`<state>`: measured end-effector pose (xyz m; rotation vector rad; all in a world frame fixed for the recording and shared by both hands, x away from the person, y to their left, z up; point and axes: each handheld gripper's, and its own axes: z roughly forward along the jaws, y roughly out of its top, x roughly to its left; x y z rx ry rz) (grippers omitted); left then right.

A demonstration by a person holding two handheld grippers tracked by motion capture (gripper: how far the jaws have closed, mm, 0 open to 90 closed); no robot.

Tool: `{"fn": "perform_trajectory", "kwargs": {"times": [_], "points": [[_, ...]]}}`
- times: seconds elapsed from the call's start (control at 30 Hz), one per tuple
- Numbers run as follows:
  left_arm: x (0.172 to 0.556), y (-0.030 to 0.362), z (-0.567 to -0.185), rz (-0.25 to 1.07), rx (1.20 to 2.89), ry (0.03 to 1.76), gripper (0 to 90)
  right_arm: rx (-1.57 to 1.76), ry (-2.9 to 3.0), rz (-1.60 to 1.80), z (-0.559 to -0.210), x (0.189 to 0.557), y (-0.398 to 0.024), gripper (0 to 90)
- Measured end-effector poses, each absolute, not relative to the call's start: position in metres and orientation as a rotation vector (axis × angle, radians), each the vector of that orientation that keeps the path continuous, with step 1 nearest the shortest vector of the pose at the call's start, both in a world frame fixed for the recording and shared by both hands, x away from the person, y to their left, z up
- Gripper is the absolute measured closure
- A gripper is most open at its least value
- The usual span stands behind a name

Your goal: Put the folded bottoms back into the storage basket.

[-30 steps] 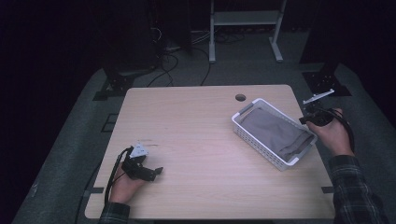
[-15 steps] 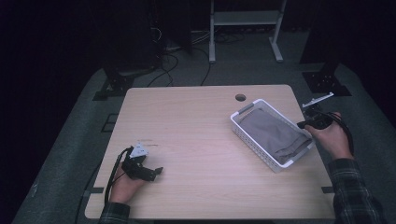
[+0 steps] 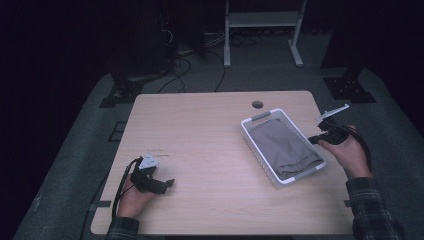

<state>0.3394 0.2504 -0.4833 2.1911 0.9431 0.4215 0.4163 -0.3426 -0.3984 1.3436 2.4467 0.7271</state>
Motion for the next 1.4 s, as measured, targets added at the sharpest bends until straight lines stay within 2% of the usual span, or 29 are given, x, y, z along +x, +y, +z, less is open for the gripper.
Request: {"fn": "perform_trajectory", "kwargs": {"times": [0.53,1.07,1.17,1.27,1.3,1.33,1.37,1.4], "points": [[0.339,0.251,-0.483,0.42,2.192,0.942,0.0,1.259,2.501,0.804,-0.398,0.385,-0.301,89.5],[0.339,0.25,-0.483,0.42,2.188,0.945,0.0,1.196,2.541,0.89,-0.402,0.372,-0.275,89.3],[0.339,0.251,-0.483,0.42,2.188,0.944,0.0,1.193,2.505,0.9,-0.403,0.371,-0.277,80.5],[0.338,0.251,-0.483,0.418,2.189,0.942,0.0,1.202,2.456,0.937,-0.402,0.37,-0.282,67.7],[0.338,0.251,-0.483,0.417,2.19,0.94,0.0,1.202,2.456,0.937,-0.402,0.37,-0.282,67.7],[0.337,0.251,-0.483,0.416,2.193,0.938,0.0,1.214,2.41,0.965,-0.404,0.369,-0.286,58.9],[0.337,0.251,-0.483,0.416,2.193,0.937,0.0,1.216,2.398,0.968,-0.405,0.369,-0.288,53.9],[0.337,0.251,-0.483,0.416,2.193,0.937,0.0,1.216,2.398,0.968,-0.405,0.369,-0.288,53.9]]}}
